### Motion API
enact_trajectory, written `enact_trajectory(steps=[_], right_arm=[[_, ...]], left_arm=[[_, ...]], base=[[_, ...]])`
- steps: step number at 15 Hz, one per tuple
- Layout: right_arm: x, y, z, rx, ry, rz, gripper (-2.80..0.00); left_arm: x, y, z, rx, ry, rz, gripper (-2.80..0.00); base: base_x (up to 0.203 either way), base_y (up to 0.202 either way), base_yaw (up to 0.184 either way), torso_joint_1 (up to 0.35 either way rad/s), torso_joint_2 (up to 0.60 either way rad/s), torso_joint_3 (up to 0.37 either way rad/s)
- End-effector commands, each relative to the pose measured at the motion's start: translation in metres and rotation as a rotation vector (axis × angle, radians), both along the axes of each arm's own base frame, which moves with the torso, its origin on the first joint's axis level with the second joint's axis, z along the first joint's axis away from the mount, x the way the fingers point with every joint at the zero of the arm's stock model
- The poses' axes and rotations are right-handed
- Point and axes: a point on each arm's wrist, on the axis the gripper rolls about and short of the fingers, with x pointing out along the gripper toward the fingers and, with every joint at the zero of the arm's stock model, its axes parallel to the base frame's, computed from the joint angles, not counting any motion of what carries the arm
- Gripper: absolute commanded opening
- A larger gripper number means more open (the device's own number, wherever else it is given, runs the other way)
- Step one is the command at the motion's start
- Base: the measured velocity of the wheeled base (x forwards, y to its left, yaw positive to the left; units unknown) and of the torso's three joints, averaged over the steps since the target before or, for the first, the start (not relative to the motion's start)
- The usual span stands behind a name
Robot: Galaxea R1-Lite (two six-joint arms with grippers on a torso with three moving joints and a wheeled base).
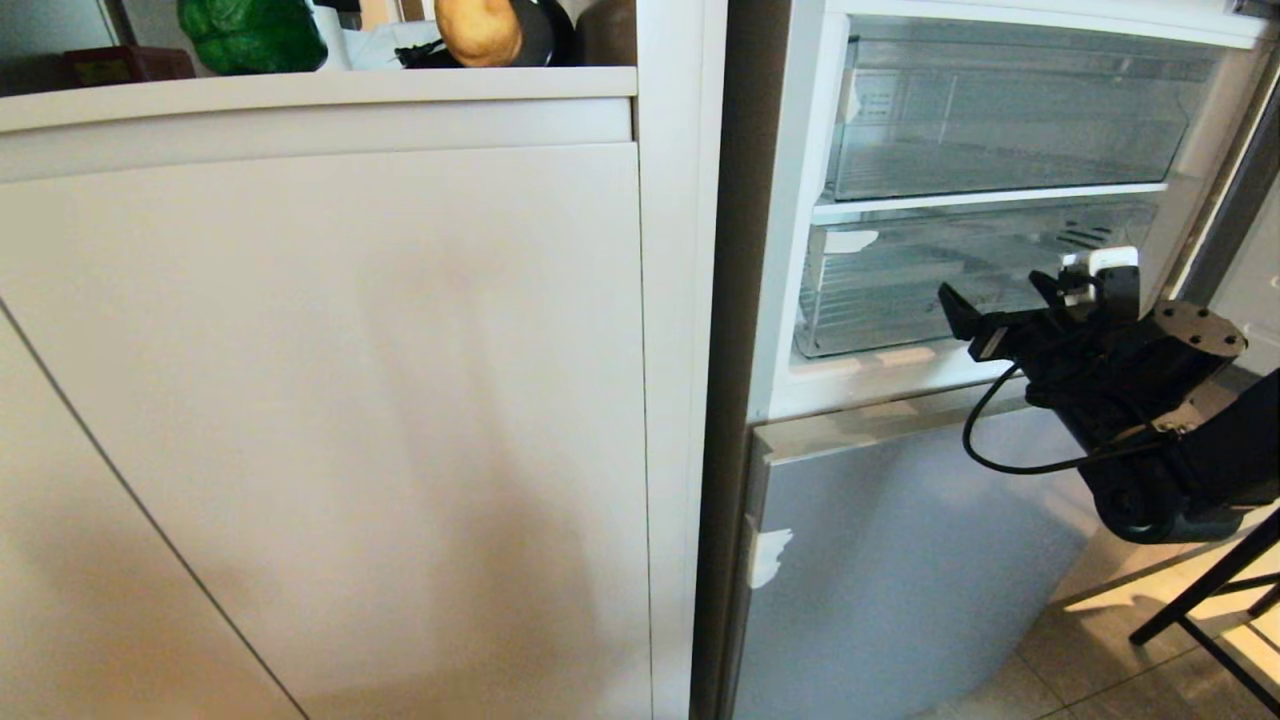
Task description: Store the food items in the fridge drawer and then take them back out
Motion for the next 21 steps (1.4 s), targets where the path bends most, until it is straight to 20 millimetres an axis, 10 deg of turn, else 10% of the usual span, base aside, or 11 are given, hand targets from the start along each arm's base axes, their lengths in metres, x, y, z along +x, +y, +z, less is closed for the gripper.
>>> enact_trajectory(steps=[1,21], right_arm=[[-0.002,0.000,0.005,-0.001,-0.017,0.001,0.00],[0.010,-0.008,0.035,-0.003,-0.049,-0.017,0.00]], left_arm=[[0.000,0.000,0.000,0.000,0.000,0.001,-2.80],[0.000,0.000,0.000,0.000,0.000,0.001,-2.80]], base=[[0.000,0.000,0.000,0.000,0.00,0.000],[0.000,0.000,0.000,0.000,0.00,0.000]])
